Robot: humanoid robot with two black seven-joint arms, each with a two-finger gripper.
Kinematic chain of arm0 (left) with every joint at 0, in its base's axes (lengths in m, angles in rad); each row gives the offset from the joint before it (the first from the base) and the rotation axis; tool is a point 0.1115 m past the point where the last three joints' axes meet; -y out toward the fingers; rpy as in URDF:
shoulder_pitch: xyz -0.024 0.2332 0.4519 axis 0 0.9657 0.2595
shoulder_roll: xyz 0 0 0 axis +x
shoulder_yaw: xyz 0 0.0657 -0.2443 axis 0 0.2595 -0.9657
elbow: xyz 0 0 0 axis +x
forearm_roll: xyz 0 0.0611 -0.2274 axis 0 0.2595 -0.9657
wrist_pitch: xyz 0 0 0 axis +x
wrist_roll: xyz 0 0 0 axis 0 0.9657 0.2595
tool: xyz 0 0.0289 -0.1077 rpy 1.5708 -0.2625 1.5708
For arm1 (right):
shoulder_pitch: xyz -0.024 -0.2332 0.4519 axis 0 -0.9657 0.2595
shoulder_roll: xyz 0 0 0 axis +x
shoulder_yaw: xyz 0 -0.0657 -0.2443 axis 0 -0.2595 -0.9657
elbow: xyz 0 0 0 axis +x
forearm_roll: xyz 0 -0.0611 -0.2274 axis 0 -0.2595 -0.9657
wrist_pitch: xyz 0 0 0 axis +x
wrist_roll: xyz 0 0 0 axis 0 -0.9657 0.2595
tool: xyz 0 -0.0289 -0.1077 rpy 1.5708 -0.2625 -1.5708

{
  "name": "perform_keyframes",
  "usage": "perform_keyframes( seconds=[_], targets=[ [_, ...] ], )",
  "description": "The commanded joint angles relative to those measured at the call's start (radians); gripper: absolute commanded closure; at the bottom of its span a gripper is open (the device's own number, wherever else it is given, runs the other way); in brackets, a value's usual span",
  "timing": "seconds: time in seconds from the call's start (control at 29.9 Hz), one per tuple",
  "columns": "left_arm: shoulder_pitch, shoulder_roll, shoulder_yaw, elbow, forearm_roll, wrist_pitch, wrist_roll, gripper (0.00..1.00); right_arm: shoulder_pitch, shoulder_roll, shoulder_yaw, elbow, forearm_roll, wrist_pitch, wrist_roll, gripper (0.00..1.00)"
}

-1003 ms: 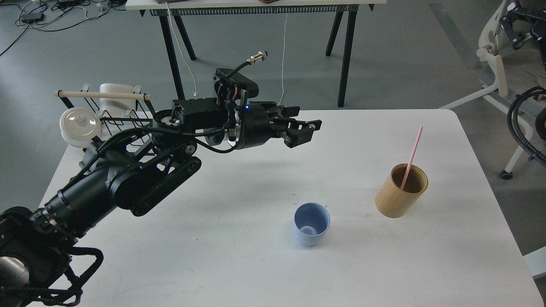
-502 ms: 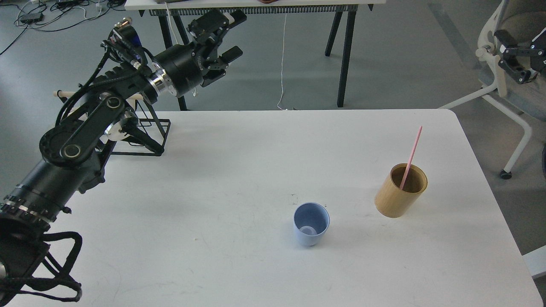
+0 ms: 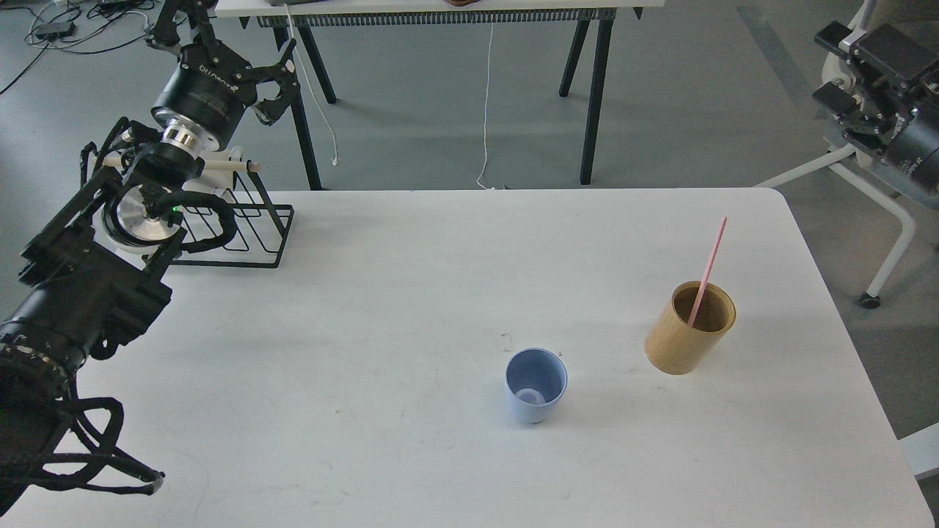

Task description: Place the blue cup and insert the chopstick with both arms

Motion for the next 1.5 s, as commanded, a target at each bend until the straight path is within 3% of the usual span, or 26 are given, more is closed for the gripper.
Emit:
perform_keyframes(
  seconds=[0.0, 0.3, 0.47, 0.53, 0.7, 0.84, 1.07, 1.2, 1.47],
  targets=[
    [0.014, 0.02, -0.004, 0.007, -0.051, 0.0, 0.0, 0.0, -0.065, -0.006, -0.022, 0.02, -0.135, -0.075, -0.002, 0.01],
    [0.012, 0.017, 0.0, 0.03, -0.053, 0.0, 0.002, 0.0, -0.11, -0.004, -0.261, 0.019, -0.221, -0.267, 0.0, 0.05],
    [0.015, 0.012, 0.009, 0.03, -0.053, 0.0, -0.001, 0.0, -0.096, 0.008, -0.377, 0.01, -0.305, -0.316, -0.006, 0.24],
    [0.015, 0.01, 0.009, 0.03, -0.053, 0.0, -0.003, 0.0, -0.081, 0.022, -0.4, -0.001, -0.344, -0.318, -0.028, 0.36],
    [0.026, 0.01, 0.009, 0.03, -0.053, 0.0, -0.003, 0.0, -0.044, 0.048, -0.446, -0.01, -0.373, -0.316, -0.068, 0.5],
    [0.026, 0.01, 0.007, 0.03, -0.053, 0.0, -0.003, 0.0, -0.013, 0.046, -0.491, -0.01, -0.373, -0.316, -0.074, 0.57],
    [0.024, 0.013, 0.007, 0.03, -0.053, 0.0, -0.003, 0.0, 0.013, 0.049, -0.534, -0.012, -0.375, -0.316, -0.075, 0.61],
    [0.024, 0.018, 0.004, 0.03, -0.053, 0.0, -0.003, 0.0, 0.011, 0.046, -0.534, -0.01, -0.375, -0.312, -0.089, 0.75],
    [0.024, 0.021, 0.006, 0.028, -0.054, 0.0, -0.003, 0.0, 0.019, 0.045, -0.566, -0.009, -0.375, -0.312, -0.097, 0.92]
  ],
)
